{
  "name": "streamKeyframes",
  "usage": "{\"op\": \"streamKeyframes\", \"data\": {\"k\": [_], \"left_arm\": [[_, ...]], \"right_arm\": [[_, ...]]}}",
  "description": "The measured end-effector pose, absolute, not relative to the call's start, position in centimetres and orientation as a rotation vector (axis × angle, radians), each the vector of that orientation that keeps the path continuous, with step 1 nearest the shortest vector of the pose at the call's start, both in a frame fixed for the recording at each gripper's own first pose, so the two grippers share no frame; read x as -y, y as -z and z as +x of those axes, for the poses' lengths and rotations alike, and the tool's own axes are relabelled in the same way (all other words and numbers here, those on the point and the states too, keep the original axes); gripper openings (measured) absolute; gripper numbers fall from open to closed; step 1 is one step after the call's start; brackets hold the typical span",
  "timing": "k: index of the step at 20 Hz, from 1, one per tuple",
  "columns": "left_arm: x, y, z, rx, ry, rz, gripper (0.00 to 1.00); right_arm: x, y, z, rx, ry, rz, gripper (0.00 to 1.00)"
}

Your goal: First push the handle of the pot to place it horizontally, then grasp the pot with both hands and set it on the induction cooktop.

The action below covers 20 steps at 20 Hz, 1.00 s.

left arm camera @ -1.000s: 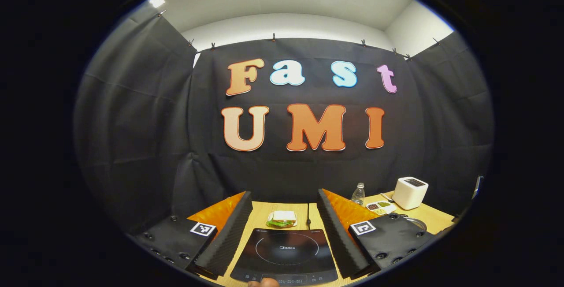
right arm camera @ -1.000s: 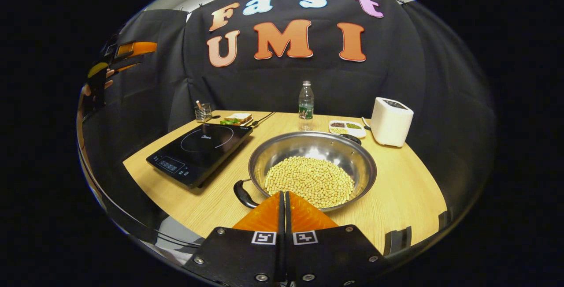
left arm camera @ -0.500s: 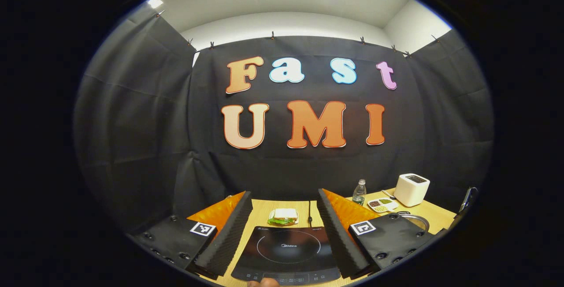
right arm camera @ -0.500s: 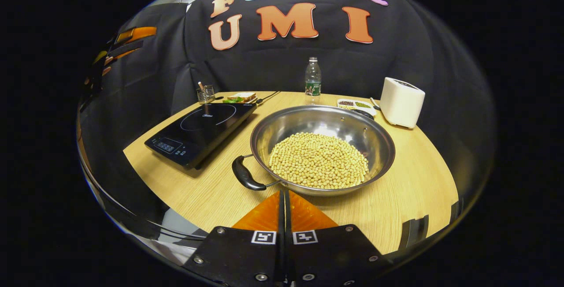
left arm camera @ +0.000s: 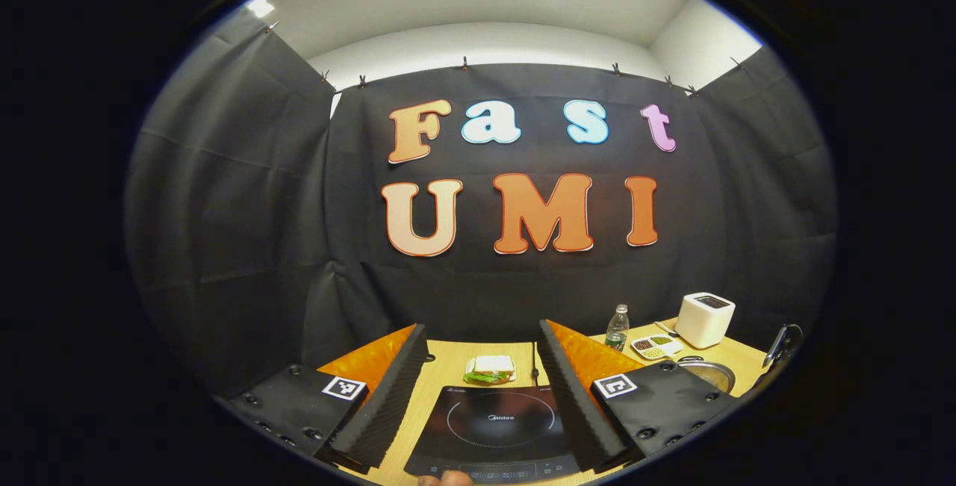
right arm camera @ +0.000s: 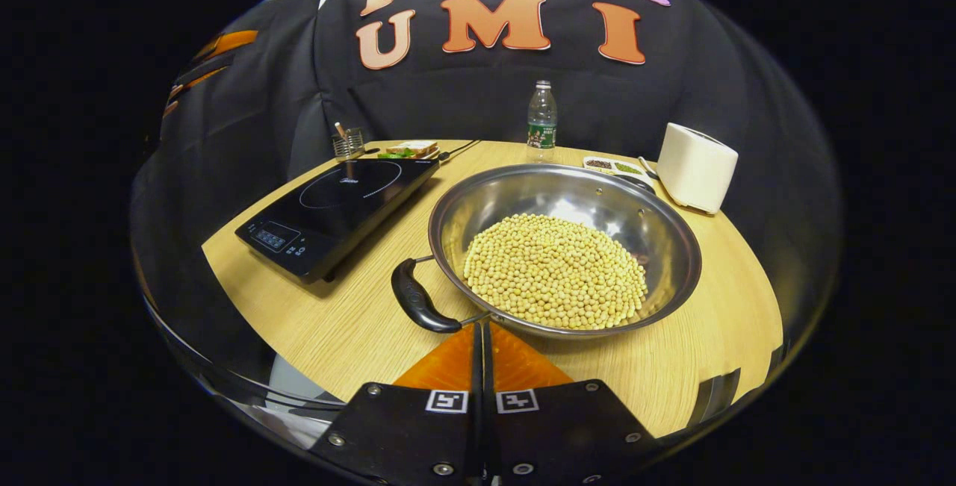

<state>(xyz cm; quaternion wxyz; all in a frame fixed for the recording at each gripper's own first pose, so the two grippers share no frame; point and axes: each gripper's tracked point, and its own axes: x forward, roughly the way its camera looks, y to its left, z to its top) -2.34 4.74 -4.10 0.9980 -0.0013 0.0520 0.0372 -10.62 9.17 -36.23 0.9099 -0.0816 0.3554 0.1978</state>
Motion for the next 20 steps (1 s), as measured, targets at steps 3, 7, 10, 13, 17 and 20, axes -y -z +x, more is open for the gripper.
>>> {"op": "streamKeyframes", "data": {"k": [3, 7, 10, 13, 17, 20], "left_arm": [[-5.6, 4.3, -2.2, -0.106, -0.086, -0.010, 0.95], [-6.7, 4.7, -2.2, -0.112, -0.098, -0.013, 0.95], [-7.6, 4.8, -2.1, -0.116, -0.109, -0.014, 0.95], [-8.4, 4.8, -2.0, -0.115, -0.119, -0.008, 0.95], [-9.0, 4.7, -1.9, -0.111, -0.118, -0.008, 0.95], [-9.2, 4.9, -1.9, -0.113, -0.112, -0.006, 0.95]], "right_arm": [[-10.2, 36.3, -10.3, -0.739, -0.420, -0.166, 0.00], [-11.5, 36.6, -9.9, -0.747, -0.436, -0.158, 0.00], [-12.7, 36.8, -9.5, -0.751, -0.442, -0.148, 0.00], [-13.7, 36.9, -9.1, -0.754, -0.442, -0.128, 0.00], [-14.8, 37.1, -8.7, -0.759, -0.435, -0.100, 0.00], [-15.5, 37.2, -8.5, -0.767, -0.427, -0.075, 0.00]]}}
